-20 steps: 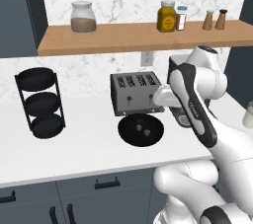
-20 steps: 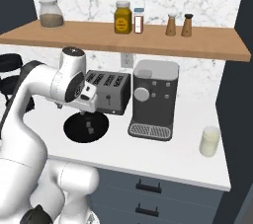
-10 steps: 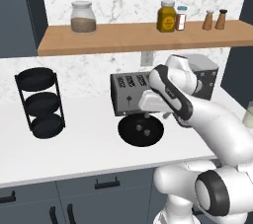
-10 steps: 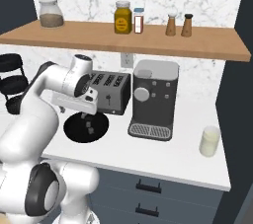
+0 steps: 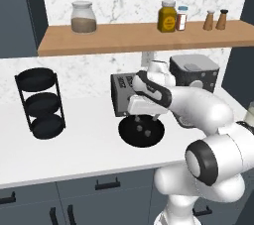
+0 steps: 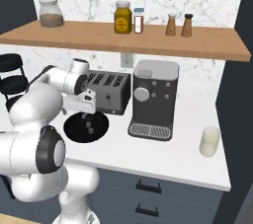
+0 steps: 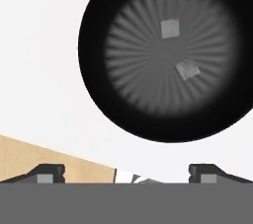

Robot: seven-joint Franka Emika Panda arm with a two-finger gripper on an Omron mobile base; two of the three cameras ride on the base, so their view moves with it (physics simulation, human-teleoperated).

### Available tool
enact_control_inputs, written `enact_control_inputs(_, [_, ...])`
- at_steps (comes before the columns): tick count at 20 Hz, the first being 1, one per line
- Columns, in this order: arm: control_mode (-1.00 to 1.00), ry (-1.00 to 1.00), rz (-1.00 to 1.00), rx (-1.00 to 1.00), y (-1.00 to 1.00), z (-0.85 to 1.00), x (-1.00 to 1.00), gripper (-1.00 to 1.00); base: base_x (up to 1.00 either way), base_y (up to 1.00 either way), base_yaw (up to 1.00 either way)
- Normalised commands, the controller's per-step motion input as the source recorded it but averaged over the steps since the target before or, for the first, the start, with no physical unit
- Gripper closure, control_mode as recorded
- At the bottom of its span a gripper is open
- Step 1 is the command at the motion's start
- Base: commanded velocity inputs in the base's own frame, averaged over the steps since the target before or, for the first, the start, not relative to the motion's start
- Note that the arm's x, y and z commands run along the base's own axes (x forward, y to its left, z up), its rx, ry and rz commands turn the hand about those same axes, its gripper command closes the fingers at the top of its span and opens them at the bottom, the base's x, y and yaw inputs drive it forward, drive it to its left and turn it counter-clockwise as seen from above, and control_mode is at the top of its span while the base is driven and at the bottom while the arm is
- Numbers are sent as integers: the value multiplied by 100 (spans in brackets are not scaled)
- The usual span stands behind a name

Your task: Grab a lemon wedge from the fridge and one ice cube from the ice bowl, and put them in the glass of lemonade.

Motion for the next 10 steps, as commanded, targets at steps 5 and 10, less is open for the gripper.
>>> enact_control_inputs(5, [-100, 5, 0, -9, 3, -37, 28, -100, 0, 0, 0])
enact_control_inputs(10, [-100, 0, 0, 0, -1, -67, 43, -100, 0, 0, 0])
